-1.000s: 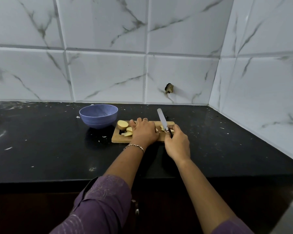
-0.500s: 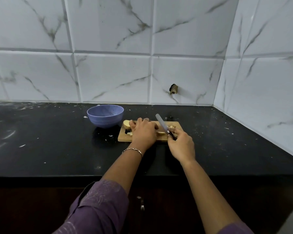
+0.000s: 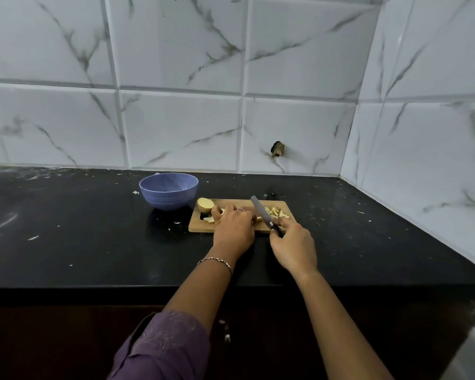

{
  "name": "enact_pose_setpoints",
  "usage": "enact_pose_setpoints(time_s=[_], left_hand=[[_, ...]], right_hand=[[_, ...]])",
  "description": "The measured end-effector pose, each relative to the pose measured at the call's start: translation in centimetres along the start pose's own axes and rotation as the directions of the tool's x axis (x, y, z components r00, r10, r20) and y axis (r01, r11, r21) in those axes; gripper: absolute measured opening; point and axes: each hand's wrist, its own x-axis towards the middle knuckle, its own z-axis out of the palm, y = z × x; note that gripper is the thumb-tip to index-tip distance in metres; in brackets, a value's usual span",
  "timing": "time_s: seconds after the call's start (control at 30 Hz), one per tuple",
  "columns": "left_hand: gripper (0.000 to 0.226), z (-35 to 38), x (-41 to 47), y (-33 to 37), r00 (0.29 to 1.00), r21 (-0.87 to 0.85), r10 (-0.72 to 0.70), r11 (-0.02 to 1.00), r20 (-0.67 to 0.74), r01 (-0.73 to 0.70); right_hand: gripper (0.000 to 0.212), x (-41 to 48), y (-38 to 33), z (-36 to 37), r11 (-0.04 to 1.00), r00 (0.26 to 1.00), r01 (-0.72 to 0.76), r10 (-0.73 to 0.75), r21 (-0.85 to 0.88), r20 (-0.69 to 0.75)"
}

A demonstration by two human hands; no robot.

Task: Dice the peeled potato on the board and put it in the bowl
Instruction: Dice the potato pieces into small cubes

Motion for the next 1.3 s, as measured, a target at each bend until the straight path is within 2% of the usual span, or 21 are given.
enact_pose_setpoints(time_s=[0.23, 0.43, 0.67, 0.93, 1.2, 1.3], left_hand=[[0.03, 0.0, 0.0, 0.3, 1.0, 0.021, 0.009, 1.0, 0.016, -0.01], [0.031, -0.1, -0.2, 0.3, 0.999, 0.011, 0.014, 1.0, 0.035, -0.014], [0.03, 0.3, -0.1, 0.2, 0.999, 0.011, 0.034, 0.999, 0.037, -0.034], [0.032, 0.2, -0.4, 0.3, 0.998, 0.027, 0.023, 0.999, 0.059, -0.025], [0.034, -0.3, -0.7, 0.6, 0.997, 0.053, 0.011, 0.998, 0.079, -0.016], [0.032, -0.5, -0.8, 0.7, 0.997, 0.048, 0.018, 0.999, 0.07, -0.022]], right_hand=[[0.034, -0.7, -0.6, 0.2, 0.987, 0.996, 0.085, -0.085, -0.134, 0.003], [0.024, -0.7, -1.1, 0.3, 0.958, 0.991, 0.134, -0.134, -0.255, 0.019], [0.023, -0.8, -1.4, 1.0, 0.848, 0.958, 0.274, -0.28, -0.454, 0.055], [0.019, -1.0, -0.8, 1.0, 0.943, 0.983, 0.147, -0.172, -0.299, -0.06], [0.011, -1.3, -0.8, 0.4, 0.955, 0.981, 0.179, -0.192, -0.235, -0.033], [0.016, -1.4, -0.8, 0.5, 0.955, 0.981, 0.179, -0.192, -0.236, -0.033]])
